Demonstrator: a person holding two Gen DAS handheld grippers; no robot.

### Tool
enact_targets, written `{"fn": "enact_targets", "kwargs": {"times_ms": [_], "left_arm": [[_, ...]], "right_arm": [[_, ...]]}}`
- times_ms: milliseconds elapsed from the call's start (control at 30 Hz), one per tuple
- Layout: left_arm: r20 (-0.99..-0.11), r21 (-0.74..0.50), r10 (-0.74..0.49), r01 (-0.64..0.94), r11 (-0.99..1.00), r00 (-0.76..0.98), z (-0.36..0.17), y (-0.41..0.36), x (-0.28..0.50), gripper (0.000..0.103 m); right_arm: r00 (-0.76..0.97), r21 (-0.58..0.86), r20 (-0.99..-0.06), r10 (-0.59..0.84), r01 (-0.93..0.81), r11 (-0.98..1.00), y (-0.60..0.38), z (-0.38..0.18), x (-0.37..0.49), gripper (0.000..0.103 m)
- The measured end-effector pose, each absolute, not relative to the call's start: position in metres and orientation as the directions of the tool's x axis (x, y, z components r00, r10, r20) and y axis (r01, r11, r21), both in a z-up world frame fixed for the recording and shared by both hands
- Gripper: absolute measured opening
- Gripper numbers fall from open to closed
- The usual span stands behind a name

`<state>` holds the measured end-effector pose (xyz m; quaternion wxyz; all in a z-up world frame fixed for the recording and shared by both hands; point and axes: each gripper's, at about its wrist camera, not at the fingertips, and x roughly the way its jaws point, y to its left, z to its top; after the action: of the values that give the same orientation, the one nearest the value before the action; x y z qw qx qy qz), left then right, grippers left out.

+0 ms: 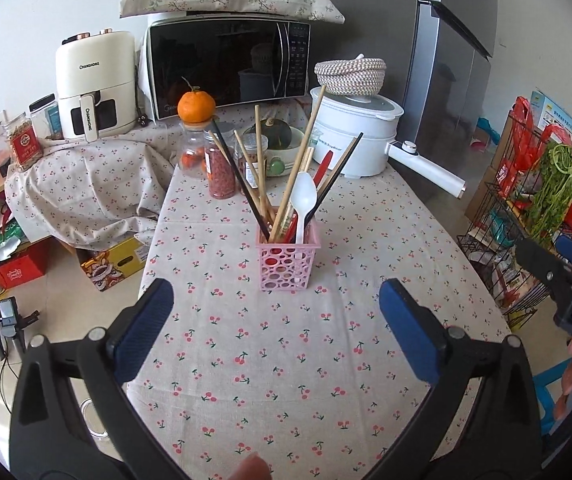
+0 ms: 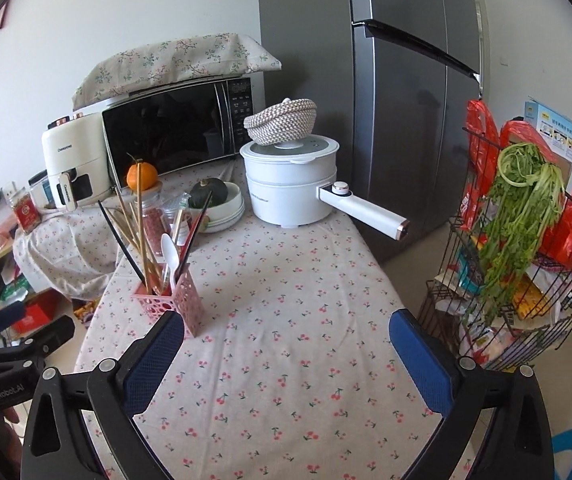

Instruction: Organize utensils

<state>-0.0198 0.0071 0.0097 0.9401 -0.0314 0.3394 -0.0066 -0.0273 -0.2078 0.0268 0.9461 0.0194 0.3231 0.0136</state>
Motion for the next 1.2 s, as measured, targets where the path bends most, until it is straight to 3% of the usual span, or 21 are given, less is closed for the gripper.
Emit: {"fn": "enact_targets", "kwargs": {"times_ms": [1200], "left_arm": [[-0.629, -0.034, -0.029, 0.009, 0.999, 0.777, 0.004, -0.01, -0.022, 0.102]], "right_arm": [[0.767, 0.015, -0.641, 0.026, -0.021, 1.0, -0.2, 0.015, -0.019, 0.103]]}}
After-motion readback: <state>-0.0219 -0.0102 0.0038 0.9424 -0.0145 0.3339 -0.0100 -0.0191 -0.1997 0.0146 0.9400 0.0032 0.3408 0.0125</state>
